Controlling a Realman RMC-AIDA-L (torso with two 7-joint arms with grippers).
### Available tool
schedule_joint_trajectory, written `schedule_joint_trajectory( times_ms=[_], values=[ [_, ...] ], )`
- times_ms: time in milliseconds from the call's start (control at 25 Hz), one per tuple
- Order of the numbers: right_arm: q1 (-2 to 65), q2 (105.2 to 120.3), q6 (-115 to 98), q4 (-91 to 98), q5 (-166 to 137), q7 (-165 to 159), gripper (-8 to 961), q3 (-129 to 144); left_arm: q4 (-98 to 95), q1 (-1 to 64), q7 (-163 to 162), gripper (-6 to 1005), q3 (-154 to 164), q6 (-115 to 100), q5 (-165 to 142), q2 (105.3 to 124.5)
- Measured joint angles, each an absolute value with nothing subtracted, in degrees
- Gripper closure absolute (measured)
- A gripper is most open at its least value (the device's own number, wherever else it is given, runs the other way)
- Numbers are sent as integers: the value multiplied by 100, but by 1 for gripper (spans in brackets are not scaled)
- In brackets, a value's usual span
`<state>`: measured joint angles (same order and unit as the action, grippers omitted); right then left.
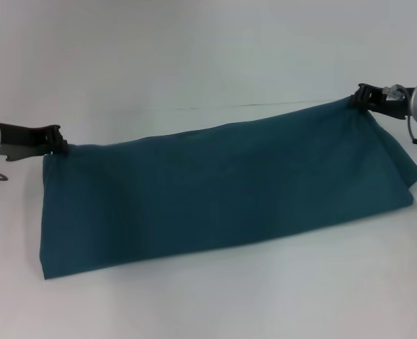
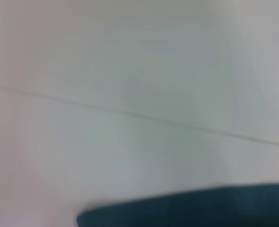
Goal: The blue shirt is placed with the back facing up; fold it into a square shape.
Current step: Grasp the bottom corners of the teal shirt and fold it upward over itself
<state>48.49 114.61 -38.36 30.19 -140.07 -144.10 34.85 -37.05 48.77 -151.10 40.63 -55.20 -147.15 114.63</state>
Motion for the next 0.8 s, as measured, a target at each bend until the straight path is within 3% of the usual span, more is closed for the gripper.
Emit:
schedule_joint_trajectory(
  times_ms=[800],
  values=[
    [5132, 11463, -2780, 2483, -14007, -14428, 912, 4070, -3282, 4999, -15016, 999, 4368, -4368, -14731, 11549]
  ],
)
